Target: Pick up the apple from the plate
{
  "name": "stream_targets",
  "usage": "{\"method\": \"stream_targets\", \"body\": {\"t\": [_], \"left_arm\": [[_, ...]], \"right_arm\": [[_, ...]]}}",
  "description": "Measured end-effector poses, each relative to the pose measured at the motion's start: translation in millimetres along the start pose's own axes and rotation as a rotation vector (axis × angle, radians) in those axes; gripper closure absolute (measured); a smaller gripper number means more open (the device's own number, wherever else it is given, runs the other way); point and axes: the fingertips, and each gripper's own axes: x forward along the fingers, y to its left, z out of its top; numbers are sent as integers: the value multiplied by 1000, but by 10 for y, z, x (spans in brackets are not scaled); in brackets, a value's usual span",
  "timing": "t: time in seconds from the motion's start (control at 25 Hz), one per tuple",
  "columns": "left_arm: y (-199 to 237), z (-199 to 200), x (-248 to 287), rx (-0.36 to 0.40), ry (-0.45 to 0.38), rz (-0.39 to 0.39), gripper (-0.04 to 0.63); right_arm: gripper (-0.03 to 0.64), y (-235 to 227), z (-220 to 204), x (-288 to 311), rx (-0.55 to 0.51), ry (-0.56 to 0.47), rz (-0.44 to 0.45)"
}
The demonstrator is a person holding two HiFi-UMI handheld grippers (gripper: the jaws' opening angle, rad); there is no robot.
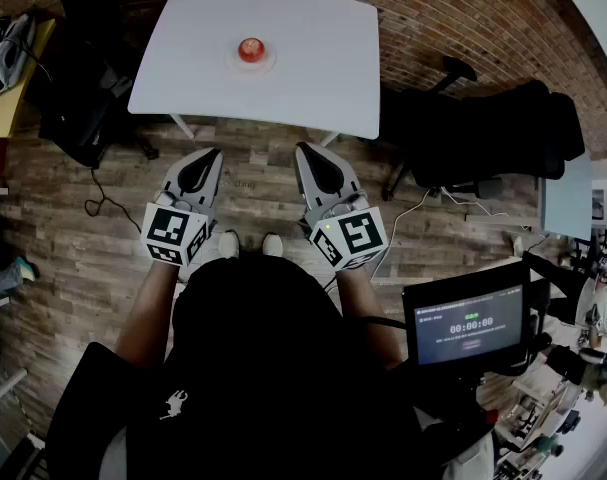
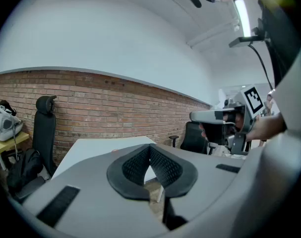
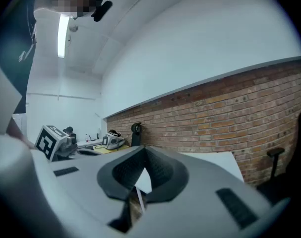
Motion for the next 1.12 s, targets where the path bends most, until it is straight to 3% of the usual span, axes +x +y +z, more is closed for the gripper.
{"method": "stream_targets", "body": {"t": [0.48, 0.76, 1.12], "left_arm": [[-90, 99, 117, 18, 7, -12, 591], [-250, 238, 298, 34, 11, -26, 589], [-328, 63, 275, 29, 15, 52, 591]], "right_arm": [[612, -90, 31, -73, 28, -6, 18], [612, -276, 96, -110, -8, 14, 18], [612, -456, -37, -323, -22, 26, 13]]}}
